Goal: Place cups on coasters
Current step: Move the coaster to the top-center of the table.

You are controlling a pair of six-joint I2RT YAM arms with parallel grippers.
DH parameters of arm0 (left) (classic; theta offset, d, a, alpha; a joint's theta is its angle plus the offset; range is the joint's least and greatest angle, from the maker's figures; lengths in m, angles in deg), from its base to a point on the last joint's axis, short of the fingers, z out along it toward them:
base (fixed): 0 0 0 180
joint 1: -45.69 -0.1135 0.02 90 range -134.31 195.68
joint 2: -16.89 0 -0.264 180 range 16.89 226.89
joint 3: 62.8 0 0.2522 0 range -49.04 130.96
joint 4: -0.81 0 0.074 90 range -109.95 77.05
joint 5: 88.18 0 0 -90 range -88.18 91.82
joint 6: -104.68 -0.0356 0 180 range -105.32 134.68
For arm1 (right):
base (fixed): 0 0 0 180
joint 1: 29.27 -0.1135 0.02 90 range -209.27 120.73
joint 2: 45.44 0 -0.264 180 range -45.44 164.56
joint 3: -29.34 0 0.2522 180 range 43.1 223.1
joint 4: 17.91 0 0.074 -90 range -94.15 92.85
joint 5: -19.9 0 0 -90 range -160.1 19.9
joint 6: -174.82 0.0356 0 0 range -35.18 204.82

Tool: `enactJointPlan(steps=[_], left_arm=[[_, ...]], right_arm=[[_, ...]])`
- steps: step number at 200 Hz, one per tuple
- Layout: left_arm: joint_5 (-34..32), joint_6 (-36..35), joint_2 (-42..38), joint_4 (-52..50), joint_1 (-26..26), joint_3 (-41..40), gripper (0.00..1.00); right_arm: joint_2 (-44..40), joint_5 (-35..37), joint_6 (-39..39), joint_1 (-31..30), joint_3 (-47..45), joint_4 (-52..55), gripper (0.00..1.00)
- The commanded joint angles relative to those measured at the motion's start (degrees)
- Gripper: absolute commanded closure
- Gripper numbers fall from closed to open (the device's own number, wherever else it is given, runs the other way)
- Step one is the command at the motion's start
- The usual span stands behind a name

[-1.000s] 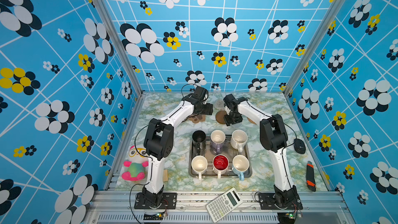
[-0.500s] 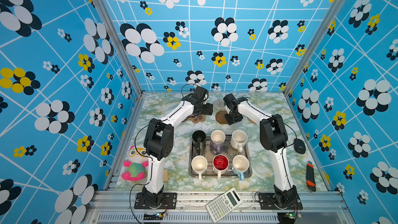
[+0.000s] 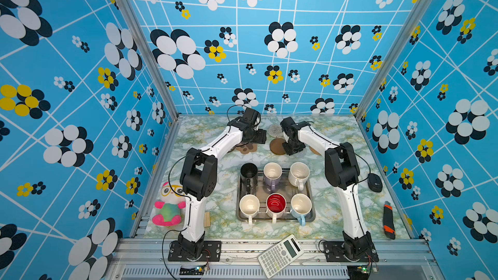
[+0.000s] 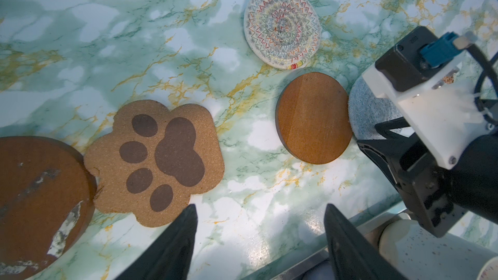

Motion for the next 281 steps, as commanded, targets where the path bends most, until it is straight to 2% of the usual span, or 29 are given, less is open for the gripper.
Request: enactJointPlan(steps=[1, 111, 179, 225, 264, 281], left_arm=[[0.3, 0.0, -0.9, -1.4, 0.2, 0.9, 0.24], [-0.1, -0.3, -0.5, -2.4, 0.2, 1.9, 0.24], [0.4, -0.2, 0.3, -2.5, 0.2, 2.9, 0.24], [0.8, 0.2, 0.7, -2.4, 0.2, 2.9, 0.24], [0.5, 0.0, 0.4, -2.6, 0.2, 2.6, 0.24], [0.5, 0.0, 0.3, -2.6, 0.2, 2.4, 0.24]], right_arm=[[1.4, 1.1, -0.7, 1.0, 2.3, -0.3, 0.64], [2.9, 0.2, -0.8, 4.7, 5.9, 0.9, 0.65], [0.0, -10.0, 2.2, 7.7, 5.6, -1.1, 0.65], [3.2, -19.5, 6.4, 7.7, 10.4, -1.5, 0.70], [4.6, -23.9, 8.7, 7.8, 11.8, -2.4, 0.68], [5.2, -24.4, 8.8, 7.7, 12.0, -1.9, 0.63]])
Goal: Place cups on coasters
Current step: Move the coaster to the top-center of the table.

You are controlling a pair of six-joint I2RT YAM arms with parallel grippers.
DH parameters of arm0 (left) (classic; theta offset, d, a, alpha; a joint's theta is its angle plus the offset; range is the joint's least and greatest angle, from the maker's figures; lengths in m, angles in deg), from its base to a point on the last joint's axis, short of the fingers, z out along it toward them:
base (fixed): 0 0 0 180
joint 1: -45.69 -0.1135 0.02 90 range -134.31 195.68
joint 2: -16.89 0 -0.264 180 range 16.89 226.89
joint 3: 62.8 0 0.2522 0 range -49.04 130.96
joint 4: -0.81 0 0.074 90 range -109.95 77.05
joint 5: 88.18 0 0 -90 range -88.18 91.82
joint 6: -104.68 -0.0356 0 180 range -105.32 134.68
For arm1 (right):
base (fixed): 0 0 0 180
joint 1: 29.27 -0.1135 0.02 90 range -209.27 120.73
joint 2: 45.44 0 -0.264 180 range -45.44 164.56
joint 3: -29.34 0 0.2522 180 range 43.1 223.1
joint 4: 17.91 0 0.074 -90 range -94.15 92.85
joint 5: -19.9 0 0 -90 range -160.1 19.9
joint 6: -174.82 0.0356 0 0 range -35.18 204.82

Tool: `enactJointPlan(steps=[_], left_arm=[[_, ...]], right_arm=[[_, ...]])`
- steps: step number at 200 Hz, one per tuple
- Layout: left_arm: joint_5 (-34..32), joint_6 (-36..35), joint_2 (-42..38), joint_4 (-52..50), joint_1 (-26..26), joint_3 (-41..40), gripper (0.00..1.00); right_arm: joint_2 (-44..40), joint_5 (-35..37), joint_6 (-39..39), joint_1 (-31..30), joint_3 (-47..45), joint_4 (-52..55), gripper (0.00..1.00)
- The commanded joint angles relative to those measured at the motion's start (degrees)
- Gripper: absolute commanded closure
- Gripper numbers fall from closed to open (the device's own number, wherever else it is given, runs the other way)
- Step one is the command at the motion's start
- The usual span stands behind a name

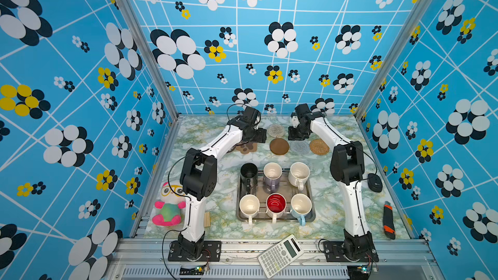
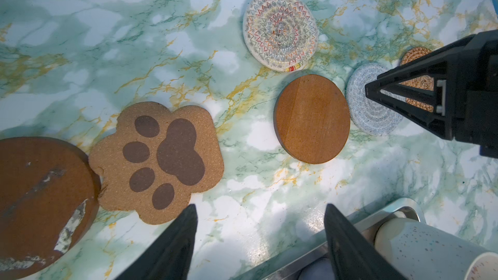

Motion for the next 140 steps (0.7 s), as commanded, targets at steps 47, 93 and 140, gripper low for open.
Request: enactJointPlan(steps=[47, 93, 140], left_arm=[[1.4, 0.8, -0.1, 0.1, 0.2, -0.5, 0.24], [2.2, 1.7, -0.1, 0.8, 0.2, -1.0, 0.24], [2.6, 1.9, -0.2, 1.0, 0.2, -1.3, 0.24]], right_arm=[[1.6, -4.9, 2.2, -0.3, -1.7, -0.3, 0.49], [0.8, -6.7, 4.0, -0.2, -5.9, -2.7, 0.51], [0.7, -8.7, 5.4, -0.2, -7.8, -4.8, 0.53]])
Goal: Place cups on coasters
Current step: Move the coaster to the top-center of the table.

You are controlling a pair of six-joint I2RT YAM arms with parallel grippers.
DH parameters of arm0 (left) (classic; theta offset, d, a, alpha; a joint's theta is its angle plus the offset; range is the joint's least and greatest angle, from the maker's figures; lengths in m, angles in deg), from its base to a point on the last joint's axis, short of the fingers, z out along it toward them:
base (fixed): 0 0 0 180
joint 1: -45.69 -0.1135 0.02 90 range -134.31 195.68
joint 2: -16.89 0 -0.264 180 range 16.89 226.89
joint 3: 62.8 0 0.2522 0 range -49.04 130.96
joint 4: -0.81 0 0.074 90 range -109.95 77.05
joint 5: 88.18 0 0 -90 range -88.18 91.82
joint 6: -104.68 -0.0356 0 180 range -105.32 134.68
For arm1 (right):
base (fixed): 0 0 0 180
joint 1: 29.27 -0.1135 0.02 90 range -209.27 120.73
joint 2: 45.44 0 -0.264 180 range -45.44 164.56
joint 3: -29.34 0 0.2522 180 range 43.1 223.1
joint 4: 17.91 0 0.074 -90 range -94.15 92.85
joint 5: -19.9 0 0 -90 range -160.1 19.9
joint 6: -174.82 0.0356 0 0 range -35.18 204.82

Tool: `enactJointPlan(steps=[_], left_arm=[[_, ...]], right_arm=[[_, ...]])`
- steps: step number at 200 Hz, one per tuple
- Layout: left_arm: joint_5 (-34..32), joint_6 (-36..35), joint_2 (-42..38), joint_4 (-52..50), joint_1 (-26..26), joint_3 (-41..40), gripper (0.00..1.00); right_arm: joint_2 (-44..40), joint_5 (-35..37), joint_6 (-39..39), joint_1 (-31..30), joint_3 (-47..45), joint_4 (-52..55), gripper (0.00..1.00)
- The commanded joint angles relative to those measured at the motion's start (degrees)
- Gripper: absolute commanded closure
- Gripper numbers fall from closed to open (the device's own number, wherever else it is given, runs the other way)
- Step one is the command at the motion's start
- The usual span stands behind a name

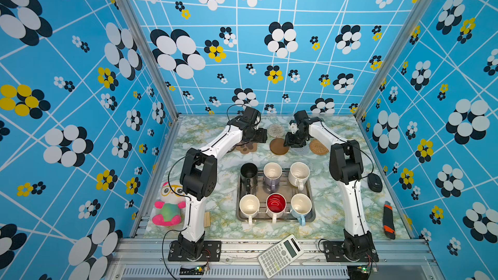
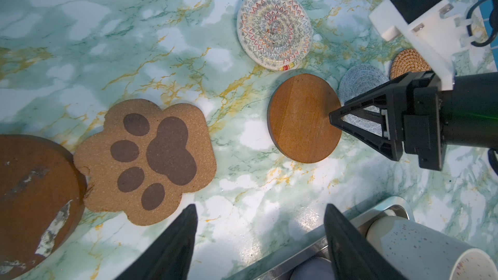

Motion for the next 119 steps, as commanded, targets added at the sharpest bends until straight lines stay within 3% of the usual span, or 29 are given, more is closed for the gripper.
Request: enactJointPlan(steps=[1, 75, 119], left_arm=[[1.0, 0.4, -0.2, 0.6, 0.2, -0.9, 0.24], [0.7, 0.0, -0.6, 0.5, 0.2, -1.2, 0.24], [1.0, 0.0, -0.3, 0.5, 0.1, -1.0, 0.24]], right_arm=[[-0.5, -2.3, 1.6, -0.2, -1.5, -1.1, 0.53], [-0.5, -1.3, 1.8, -0.2, -1.7, -1.0, 0.53], [0.1, -5.0, 4.2, -0.1, -2.0, -2.9, 0.54]])
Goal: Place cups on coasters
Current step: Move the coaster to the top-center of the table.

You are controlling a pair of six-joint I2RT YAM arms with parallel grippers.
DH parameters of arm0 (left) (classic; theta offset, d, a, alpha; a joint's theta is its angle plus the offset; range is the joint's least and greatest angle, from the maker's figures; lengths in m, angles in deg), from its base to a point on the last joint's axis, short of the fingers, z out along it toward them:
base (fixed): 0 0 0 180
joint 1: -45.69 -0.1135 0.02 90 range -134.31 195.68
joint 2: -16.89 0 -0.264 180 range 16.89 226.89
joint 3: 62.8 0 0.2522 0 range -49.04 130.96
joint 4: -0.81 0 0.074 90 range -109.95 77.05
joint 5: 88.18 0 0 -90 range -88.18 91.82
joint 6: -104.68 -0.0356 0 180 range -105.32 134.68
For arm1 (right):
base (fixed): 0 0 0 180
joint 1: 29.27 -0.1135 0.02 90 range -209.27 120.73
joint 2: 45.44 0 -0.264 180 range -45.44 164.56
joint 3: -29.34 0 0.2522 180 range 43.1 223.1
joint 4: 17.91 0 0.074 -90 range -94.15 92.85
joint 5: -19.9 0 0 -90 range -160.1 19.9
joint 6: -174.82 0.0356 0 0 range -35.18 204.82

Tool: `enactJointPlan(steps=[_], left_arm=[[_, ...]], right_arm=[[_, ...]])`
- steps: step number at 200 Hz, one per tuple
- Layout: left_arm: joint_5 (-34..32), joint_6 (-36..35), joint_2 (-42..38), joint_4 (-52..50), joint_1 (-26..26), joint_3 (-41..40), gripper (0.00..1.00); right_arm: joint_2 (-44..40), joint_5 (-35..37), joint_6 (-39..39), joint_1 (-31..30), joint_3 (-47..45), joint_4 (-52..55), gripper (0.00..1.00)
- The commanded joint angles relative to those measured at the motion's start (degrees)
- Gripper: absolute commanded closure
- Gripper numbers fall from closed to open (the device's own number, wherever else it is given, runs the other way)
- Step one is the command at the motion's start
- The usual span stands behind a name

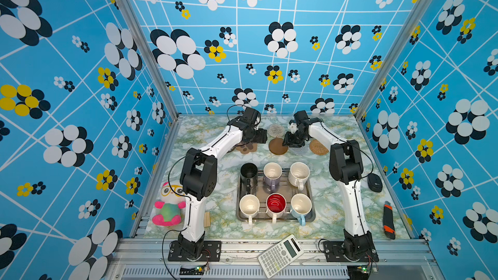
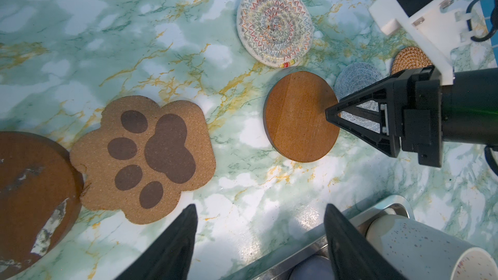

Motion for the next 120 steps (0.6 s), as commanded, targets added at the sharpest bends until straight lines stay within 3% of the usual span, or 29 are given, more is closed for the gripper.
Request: enactJointPlan(steps=[1, 120], left_arm=[[0.8, 0.0, -0.3, 0.4, 0.1, -0.7, 0.24], [0.9, 0.3, -0.9, 1.2, 0.0, -2.0, 0.24]], right_arm=[[0.1, -2.5, 2.0, -0.1, -1.4, -0.8, 0.54], [2.3, -6.8, 6.5, -1.8, -0.6, -4.5, 0.57]])
